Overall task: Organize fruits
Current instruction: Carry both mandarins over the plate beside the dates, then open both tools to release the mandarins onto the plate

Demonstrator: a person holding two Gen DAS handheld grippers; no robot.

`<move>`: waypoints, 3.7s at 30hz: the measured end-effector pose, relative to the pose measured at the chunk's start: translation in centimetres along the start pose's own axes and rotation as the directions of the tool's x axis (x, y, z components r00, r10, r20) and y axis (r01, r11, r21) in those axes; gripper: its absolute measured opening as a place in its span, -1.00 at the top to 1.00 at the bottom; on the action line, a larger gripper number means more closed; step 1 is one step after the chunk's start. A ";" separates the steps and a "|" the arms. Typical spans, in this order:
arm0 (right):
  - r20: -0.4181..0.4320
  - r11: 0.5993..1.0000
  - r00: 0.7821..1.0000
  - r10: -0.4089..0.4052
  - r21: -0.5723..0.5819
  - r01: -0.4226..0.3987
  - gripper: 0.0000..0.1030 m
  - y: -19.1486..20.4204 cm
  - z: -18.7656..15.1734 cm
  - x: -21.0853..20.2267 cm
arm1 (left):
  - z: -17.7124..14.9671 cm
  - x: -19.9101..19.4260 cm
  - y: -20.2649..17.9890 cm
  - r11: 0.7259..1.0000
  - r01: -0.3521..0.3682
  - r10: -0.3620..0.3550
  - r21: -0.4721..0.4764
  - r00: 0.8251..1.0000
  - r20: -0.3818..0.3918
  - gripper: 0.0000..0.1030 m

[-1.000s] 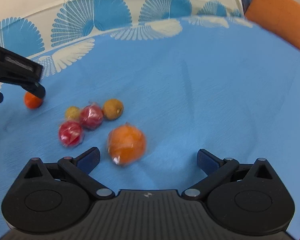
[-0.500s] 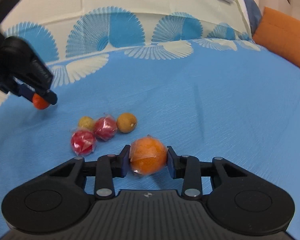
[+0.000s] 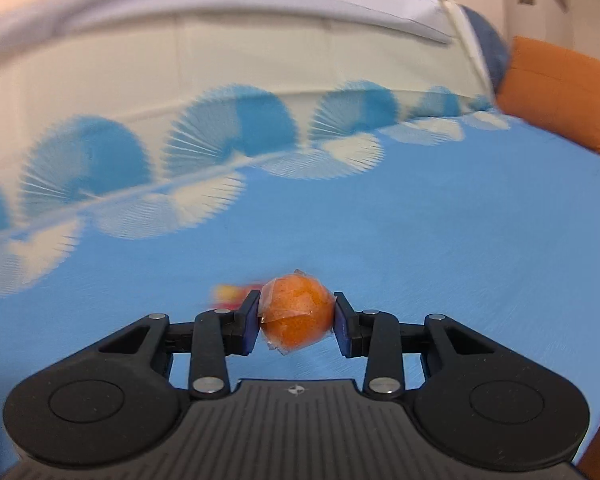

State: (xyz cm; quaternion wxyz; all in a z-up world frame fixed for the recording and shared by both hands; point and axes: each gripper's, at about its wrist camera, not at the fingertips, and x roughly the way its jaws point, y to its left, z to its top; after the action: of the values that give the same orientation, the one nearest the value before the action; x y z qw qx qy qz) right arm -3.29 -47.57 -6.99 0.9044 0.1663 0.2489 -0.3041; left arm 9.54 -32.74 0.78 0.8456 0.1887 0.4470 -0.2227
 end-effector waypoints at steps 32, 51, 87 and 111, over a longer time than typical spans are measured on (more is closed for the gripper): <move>-0.268 0.763 0.817 0.511 -0.296 -0.575 0.24 14.2 -6.5 -32.2 | -26.2 -23.2 17.7 0.906 -0.107 0.124 -0.409 0.992 0.017 0.28; -0.278 0.750 0.820 0.501 -0.333 -0.572 0.24 14.4 -6.7 -32.4 | -26.2 -22.9 17.7 0.908 -0.087 0.106 -0.411 0.994 0.025 0.28; -0.315 0.775 0.833 0.454 -0.321 -0.544 0.24 20.3 -6.5 -23.7 | -20.5 -15.1 20.7 0.924 -0.079 0.077 -0.373 0.997 -0.020 0.27; -0.455 0.698 0.802 0.386 -0.424 -0.577 0.24 29.2 -9.5 -7.2 | -13.9 2.8 23.6 0.955 -0.084 0.051 -0.283 0.991 -0.123 0.26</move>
State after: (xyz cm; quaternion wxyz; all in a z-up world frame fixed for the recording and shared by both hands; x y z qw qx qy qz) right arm 6.93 -17.74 -6.45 0.9055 0.0119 0.4195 0.0633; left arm 14.51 -6.51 -6.08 0.8442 0.0914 0.5155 -0.1151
